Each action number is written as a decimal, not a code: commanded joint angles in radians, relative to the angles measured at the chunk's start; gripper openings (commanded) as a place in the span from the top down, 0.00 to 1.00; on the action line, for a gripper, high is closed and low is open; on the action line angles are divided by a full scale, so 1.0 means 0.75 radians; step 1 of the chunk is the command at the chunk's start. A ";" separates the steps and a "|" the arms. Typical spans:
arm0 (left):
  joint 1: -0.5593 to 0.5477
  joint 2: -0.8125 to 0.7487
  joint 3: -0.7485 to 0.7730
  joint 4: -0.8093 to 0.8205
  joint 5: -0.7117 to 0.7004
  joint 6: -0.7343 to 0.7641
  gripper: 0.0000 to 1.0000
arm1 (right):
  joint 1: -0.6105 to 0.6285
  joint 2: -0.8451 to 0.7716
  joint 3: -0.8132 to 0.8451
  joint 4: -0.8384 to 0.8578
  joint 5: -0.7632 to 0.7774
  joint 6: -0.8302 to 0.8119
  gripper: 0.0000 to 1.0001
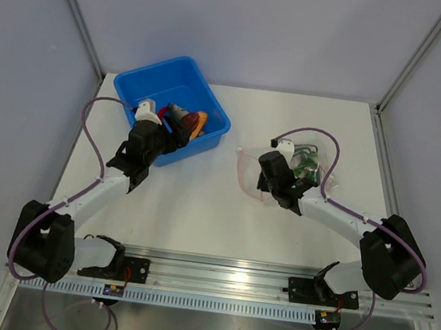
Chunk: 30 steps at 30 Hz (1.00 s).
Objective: Open the zip-top bag and remove the fake food
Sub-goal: Place the food in the bin, then adjust the zipper food storage bag at the center of the board.
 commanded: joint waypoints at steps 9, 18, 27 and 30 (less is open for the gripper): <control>-0.452 -0.183 -0.239 0.301 -0.417 0.097 0.36 | -0.011 -0.103 -0.029 0.049 -0.033 0.007 1.00; -0.728 0.158 -0.131 0.406 -0.515 0.130 0.42 | -0.001 -0.201 -0.063 0.069 -0.072 0.009 1.00; -0.757 0.333 -0.088 0.612 -0.350 0.048 0.47 | 0.056 -0.268 -0.088 0.079 -0.053 -0.003 1.00; -0.796 0.378 -0.033 0.613 -0.352 0.103 0.48 | 0.071 -0.272 -0.092 0.073 -0.051 -0.003 1.00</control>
